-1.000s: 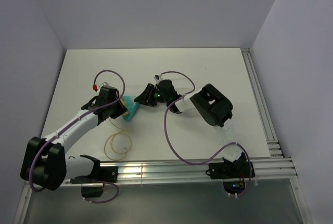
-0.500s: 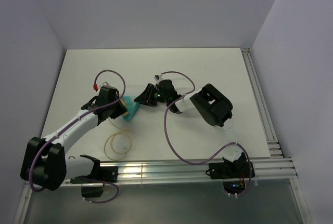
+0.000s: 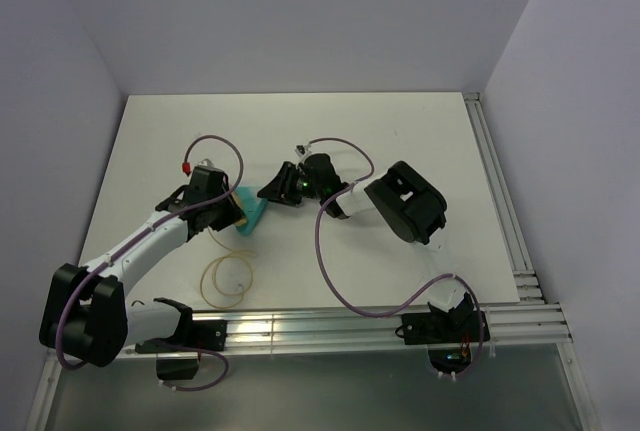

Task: Insert the plug

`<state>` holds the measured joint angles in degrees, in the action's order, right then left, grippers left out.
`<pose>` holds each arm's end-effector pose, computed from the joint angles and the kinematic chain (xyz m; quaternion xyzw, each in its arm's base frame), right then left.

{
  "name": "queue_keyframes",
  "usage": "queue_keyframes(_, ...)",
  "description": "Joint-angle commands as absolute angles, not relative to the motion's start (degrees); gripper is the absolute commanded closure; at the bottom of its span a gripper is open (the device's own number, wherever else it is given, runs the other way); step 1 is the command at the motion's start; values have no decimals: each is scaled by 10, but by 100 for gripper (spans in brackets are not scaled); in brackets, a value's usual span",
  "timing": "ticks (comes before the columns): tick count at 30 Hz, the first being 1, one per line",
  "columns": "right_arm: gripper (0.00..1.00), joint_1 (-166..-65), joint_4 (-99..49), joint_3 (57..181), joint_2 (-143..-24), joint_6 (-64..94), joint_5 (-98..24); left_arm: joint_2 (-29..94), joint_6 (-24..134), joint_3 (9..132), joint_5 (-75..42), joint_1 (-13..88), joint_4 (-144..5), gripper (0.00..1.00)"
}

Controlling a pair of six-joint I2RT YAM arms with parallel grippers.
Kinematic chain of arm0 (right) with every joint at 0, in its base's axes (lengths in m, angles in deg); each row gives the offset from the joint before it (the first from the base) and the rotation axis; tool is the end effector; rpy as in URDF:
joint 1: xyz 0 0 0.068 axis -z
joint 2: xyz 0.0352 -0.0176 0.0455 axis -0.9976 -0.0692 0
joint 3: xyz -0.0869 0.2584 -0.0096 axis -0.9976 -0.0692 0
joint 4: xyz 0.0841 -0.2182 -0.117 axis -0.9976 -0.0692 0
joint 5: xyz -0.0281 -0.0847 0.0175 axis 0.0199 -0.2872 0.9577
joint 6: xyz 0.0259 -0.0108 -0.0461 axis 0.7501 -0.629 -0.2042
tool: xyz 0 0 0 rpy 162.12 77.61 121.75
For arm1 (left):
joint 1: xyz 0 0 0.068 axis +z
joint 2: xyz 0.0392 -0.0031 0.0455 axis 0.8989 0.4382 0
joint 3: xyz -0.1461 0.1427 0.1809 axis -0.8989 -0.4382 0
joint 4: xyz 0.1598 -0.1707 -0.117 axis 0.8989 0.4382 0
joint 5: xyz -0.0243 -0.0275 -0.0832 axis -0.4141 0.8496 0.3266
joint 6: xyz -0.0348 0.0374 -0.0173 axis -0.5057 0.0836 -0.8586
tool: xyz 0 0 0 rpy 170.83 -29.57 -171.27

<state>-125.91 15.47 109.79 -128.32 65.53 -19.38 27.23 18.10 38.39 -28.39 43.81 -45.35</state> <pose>0.3361 0.3007 0.1085 -0.0034 0.8080 0.5402 0.2354 0.2262 -0.0808 0.2038 -0.2374 0.9164 -0.1547 0.2827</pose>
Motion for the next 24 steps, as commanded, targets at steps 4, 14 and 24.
queue_keyframes(4,100,-1260,158,1101,-1295,635,-201,271,196,390,-266,438,-432,100)
queue_keyframes(14,100,-1260,154,1103,-1296,634,-199,350,196,422,-281,438,-426,100)
queue_keyframes(24,100,-1263,126,1119,-1297,618,-194,409,215,448,-285,437,-415,100)
